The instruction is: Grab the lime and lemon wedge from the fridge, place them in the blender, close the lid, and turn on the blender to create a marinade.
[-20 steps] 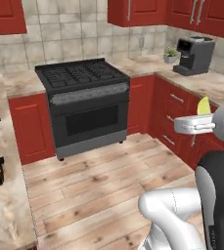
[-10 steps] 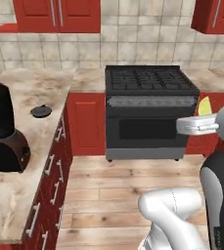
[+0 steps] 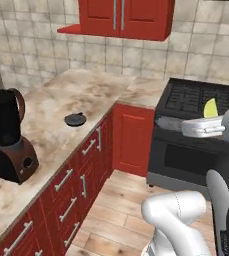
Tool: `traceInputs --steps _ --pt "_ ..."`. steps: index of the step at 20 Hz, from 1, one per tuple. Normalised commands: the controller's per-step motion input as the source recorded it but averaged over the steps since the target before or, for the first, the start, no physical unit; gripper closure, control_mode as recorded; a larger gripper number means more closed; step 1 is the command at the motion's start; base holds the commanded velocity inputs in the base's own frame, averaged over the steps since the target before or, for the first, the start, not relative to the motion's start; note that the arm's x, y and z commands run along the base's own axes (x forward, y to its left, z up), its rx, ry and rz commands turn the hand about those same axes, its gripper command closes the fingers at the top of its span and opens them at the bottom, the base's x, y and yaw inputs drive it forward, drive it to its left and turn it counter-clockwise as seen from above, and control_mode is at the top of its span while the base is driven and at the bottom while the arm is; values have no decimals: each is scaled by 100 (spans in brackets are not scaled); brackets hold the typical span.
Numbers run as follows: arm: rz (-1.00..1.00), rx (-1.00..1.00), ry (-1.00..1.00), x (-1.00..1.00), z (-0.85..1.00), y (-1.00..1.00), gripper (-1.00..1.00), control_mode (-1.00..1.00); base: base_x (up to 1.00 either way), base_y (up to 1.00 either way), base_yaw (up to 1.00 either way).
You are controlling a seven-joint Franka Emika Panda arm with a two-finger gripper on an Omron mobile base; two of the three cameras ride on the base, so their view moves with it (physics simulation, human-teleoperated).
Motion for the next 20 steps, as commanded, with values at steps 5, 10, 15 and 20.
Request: traceInputs --steps 5,10,15,20 --pt "0 0 0 0 0 0 100 100 72 -16 87" --pt "0 0 0 0 0 0 100 100 85 -19 83" --pt "0 0 0 0 0 0 100 100 93 -26 79" --pt "0 0 0 0 0 0 100 100 61 -7 53"
